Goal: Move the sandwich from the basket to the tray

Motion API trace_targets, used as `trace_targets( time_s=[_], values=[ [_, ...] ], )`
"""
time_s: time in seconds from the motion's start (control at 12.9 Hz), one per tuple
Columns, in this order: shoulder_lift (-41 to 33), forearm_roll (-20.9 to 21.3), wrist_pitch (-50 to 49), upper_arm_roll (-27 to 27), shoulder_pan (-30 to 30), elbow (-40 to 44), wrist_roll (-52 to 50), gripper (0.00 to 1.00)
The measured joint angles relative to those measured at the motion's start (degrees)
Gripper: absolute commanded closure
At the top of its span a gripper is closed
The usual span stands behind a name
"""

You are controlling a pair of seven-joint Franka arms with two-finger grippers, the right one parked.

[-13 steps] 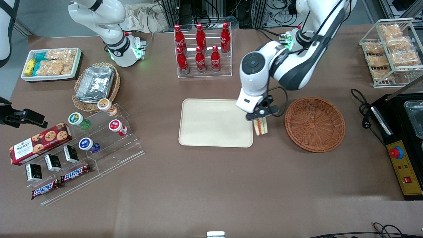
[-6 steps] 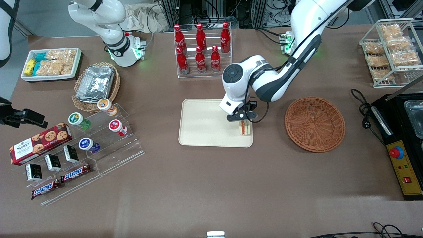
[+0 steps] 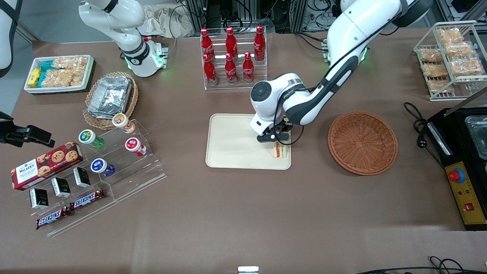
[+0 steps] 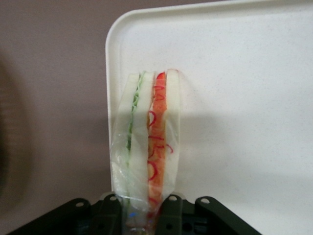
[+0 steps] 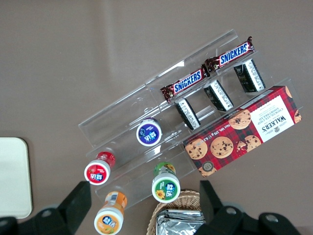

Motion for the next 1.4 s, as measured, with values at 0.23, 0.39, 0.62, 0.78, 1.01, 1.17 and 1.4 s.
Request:
trace_targets(
  time_s=[0.23, 0.39, 0.62, 0.78, 1.01, 1.17, 1.4],
  values=[
    [0.47, 0.22, -0.03, 0.00, -0.56, 0.91, -0.11, 0.00],
    [0.48, 0.22, -0.22, 0.03, -0.54, 1.79, -0.32, 0.00],
    [0.41, -0.77, -4.35, -0.31, -0.54, 6.43, -0.60, 0.00],
    [0.20, -2.83, -8.75, -1.18, -0.54, 10.91, -0.65, 0.00],
    [-1.47, -7.02, -17.05, -2.66, -0.55, 19.40, -1.19, 0.00],
    [-5.08, -9.55, -20.96, -2.58, -0.27, 24.96, -3.13, 0.00],
    [-13.37, -11.52, -22.90, 1.65, -0.26, 27.21, -6.90, 0.00]
  ],
)
